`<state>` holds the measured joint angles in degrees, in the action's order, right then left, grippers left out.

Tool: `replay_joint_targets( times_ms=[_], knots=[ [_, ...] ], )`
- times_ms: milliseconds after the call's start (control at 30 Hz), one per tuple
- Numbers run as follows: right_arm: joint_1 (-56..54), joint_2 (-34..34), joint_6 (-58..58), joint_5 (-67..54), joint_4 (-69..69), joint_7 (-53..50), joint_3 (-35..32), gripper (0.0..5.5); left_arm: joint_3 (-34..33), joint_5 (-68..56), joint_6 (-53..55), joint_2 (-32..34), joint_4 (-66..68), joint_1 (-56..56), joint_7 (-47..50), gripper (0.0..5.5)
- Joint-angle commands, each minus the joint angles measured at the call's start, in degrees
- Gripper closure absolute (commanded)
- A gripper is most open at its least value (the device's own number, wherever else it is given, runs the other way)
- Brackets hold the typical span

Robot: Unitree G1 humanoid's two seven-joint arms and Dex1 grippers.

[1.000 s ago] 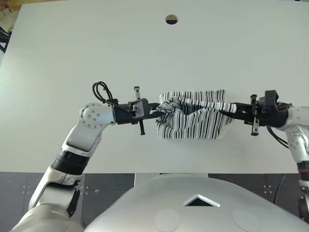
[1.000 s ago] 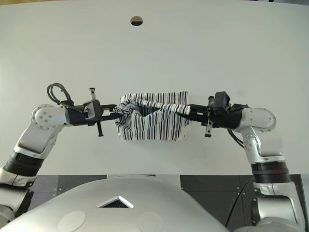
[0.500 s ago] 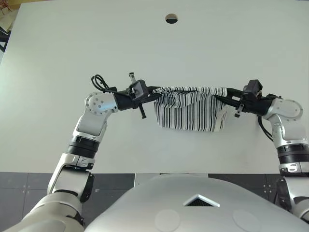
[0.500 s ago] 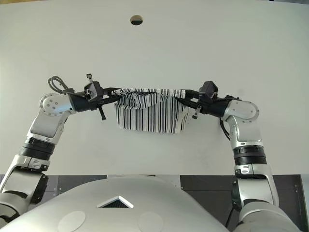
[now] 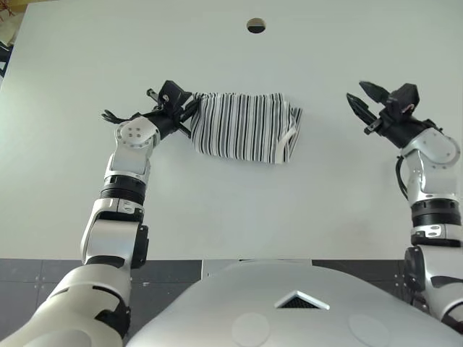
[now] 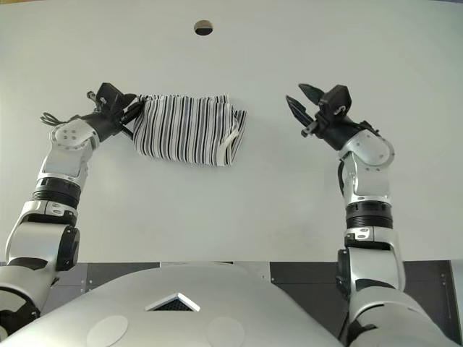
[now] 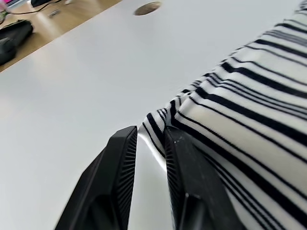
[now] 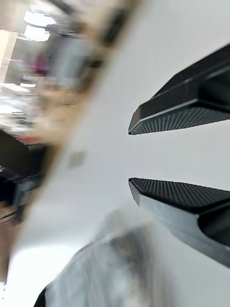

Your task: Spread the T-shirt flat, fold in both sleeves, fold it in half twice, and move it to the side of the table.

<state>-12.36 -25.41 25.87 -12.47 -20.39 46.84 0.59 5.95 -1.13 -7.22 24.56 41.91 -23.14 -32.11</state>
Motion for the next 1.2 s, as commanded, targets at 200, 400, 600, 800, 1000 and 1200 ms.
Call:
replay_joint_targets(
  times_ms=[200, 400, 600, 800, 1000, 1200],
  knots=[
    [-6.9, 10.0, 8.3, 19.7, -1.9, -4.9, 16.3, 3.8, -2.5, -1.6, -0.3, -0.4, -2.0, 0.6, -1.8, 4.23],
    [-20.9, 17.2, -0.1, 37.8, -21.8, -17.8, 25.9, 3.8, -6.1, -4.7, 0.5, -0.5, -4.8, 2.4, -2.1, 3.26],
    [-25.2, 11.9, -6.1, 44.6, -32.5, -17.0, 30.0, 3.8, -10.8, -5.5, -2.5, -1.1, -5.6, 4.6, 4.6, 2.65],
    [-21.4, -8.9, -6.2, 39.5, -35.1, -6.1, 24.8, 3.8, -16.6, -9.3, -8.5, -4.0, -15.1, 7.3, 10.6, 2.65],
    [-26.7, -16.1, -7.2, 37.8, -48.9, -14.1, 20.3, 3.8, -20.4, -14.4, -10.0, -11.5, -24.3, 6.3, 18.4, 2.65],
    [-38.8, -11.7, 14.1, 27.6, -45.5, -45.1, 4.5, 3.8, -22.5, -17.1, -9.9, -14.2, -25.8, 6.5, 21.2, 2.65]
  ],
)
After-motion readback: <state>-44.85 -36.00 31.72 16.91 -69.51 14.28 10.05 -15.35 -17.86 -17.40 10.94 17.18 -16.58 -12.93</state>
